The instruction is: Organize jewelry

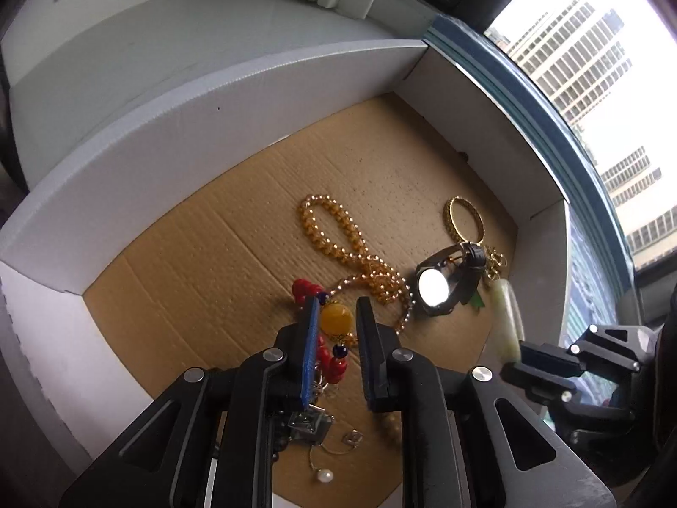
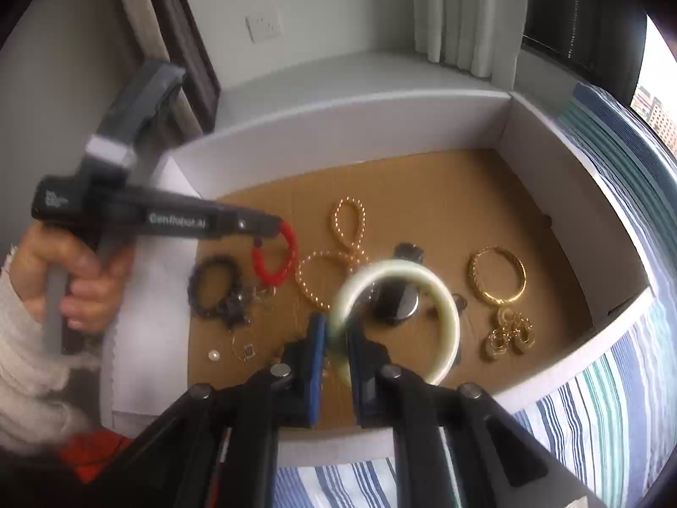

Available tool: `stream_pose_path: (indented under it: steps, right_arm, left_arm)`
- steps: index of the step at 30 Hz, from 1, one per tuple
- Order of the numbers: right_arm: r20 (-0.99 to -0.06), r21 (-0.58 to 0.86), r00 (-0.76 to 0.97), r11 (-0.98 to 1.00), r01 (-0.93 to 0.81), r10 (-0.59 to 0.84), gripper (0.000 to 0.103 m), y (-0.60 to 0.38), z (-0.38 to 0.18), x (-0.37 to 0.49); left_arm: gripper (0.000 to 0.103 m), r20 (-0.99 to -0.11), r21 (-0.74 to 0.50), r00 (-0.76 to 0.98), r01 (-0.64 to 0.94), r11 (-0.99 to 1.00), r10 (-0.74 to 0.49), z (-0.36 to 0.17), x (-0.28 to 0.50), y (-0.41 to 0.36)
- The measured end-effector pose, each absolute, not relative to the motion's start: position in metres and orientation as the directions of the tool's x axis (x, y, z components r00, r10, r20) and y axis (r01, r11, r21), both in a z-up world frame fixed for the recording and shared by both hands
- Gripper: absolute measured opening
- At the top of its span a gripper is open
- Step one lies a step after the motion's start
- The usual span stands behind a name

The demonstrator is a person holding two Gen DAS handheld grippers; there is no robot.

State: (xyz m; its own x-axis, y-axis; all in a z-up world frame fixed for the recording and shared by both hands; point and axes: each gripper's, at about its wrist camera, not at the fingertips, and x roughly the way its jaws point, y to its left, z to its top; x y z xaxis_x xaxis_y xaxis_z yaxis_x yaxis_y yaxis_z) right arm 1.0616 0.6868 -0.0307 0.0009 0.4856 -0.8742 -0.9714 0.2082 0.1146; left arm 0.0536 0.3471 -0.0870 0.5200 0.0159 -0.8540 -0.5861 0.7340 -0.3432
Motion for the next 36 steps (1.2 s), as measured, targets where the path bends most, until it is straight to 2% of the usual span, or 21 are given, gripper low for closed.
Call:
stream_pose_path:
  steps: [1,3,5,7,9,11,14,16,18,21,24,36]
  right_arm:
    - [-0.889,0.083,0.016,0.197,-0.977,0.457,0.011,0.684,-0.032,1.052]
    - [-0.916,0.023,0.052,0.182,-0.983,0.399,0.013,0.692,-0.043,1.044]
    - [-0.93,-0.014,0.082,0.188,-0.982,0.358,0.015,0.694,-0.048,1.041]
    - [-0.927,-0.012,0.091,0.216,-0.976,0.363,0.016,0.694,-0.047,1.047]
    - [-0.92,0.033,0.07,0.253,-0.967,0.385,0.025,0.692,-0.041,1.058]
    - [-0.906,0.066,0.066,0.293,-0.954,0.419,0.033,0.684,-0.028,1.065]
    - [-0.881,0.097,0.083,0.349,-0.932,0.466,0.034,0.667,-0.007,1.073]
    - [-0.865,0.12,0.1,0.397,-0.91,0.491,0.043,0.654,0.005,1.076]
    - [-0.854,0.134,0.117,0.433,-0.891,0.507,0.061,0.642,0.013,1.074]
    - [-0.85,0.13,0.141,0.461,-0.878,0.508,0.076,0.631,0.021,1.069]
    - [-0.85,0.115,0.168,0.488,-0.865,0.499,0.076,0.624,0.026,1.067]
    - [-0.853,0.002,0.254,0.489,-0.872,0.456,0.077,0.625,0.039,1.048]
  left_arm:
    - [0.025,-0.855,-0.327,0.518,-0.589,0.739,0.034,-0.084,0.052,0.345]
    - [0.061,-0.852,-0.285,0.517,-0.596,0.751,0.087,-0.075,0.047,0.339]
    - [0.076,-0.838,-0.225,0.521,-0.601,0.767,0.162,-0.063,0.04,0.33]
    - [0.084,-0.818,-0.163,0.524,-0.606,0.778,0.237,-0.051,0.032,0.32]
    - [0.099,-0.794,-0.105,0.523,-0.622,0.776,0.311,-0.039,0.025,0.309]
    - [0.101,-0.756,-0.042,0.519,-0.646,0.762,0.399,-0.027,0.018,0.296]
    - [0.102,-0.714,0.052,0.462,-0.714,0.699,0.526,-0.016,0.013,0.275]
    - [0.102,-0.713,0.034,0.465,-0.724,0.689,0.524,-0.01,0.006,0.262]
    - [0.102,-0.708,-0.021,0.499,-0.722,0.691,0.5,-0.004,-0.004,0.25]
    - [0.102,-0.771,-0.065,0.475,-0.721,0.69,0.424,-0.002,-0.005,0.242]
    - [0.101,-0.803,-0.063,0.469,-0.682,0.729,0.369,0.001,-0.001,0.234]
    - [0.101,-0.806,-0.023,0.415,-0.735,0.678,0.423,0.009,-0.006,0.223]
